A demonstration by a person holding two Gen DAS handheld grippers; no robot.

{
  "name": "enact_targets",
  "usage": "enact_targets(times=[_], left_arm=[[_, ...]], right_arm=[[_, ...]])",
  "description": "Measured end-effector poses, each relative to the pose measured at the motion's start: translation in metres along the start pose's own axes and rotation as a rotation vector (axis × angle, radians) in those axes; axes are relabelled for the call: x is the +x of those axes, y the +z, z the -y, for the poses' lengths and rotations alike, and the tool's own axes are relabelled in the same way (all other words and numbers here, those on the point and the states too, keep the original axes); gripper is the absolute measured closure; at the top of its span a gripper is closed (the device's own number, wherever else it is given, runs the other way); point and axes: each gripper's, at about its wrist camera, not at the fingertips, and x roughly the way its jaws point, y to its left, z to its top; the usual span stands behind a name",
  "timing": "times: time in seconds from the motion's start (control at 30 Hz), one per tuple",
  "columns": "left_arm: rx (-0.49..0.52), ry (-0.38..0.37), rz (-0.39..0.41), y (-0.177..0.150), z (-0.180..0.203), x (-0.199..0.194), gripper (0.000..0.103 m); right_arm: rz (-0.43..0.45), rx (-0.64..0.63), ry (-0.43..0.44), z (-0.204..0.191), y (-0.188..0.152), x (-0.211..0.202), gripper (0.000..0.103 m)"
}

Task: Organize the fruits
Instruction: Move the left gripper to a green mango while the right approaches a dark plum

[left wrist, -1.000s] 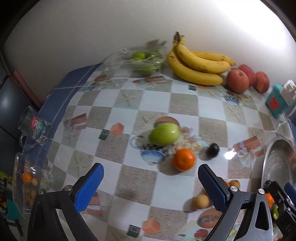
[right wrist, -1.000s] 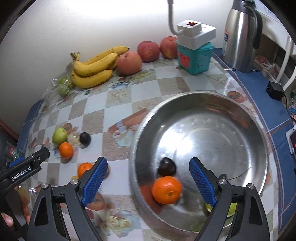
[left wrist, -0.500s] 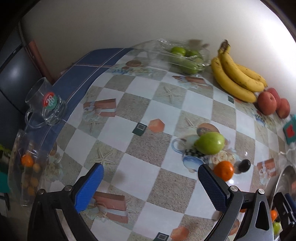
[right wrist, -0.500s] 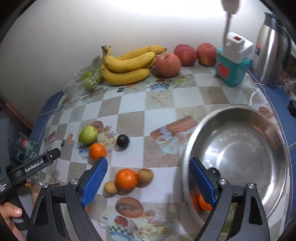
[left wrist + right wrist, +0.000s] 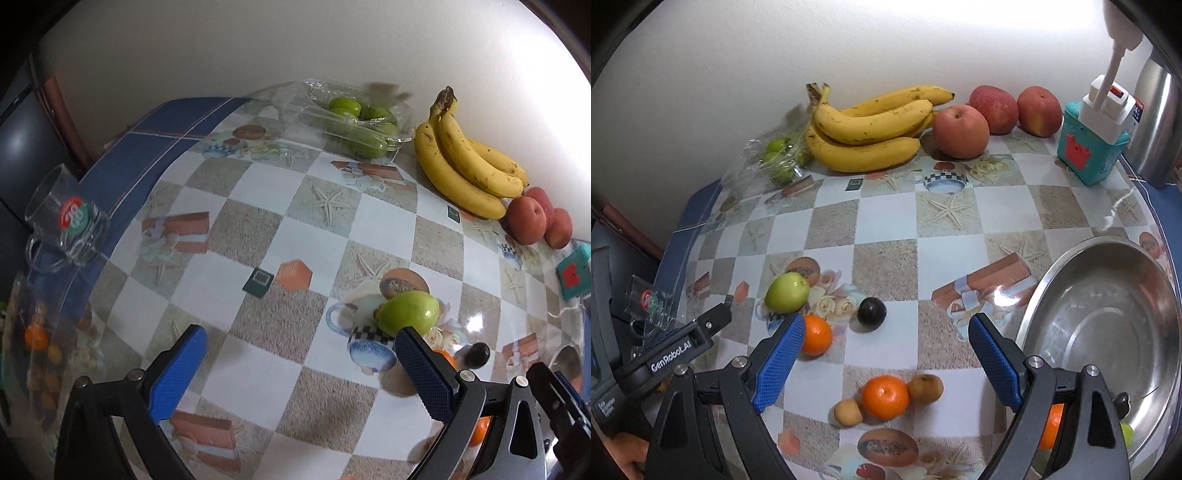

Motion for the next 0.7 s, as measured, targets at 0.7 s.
enact_targets(times=[0.7], left_arm=[[0.036, -0.128, -0.067, 0.021, 0.032, 0.041, 0.004]], right_arm=[[-0.121, -0.007, -0.010, -0.007, 0.008, 0.070, 0.014]])
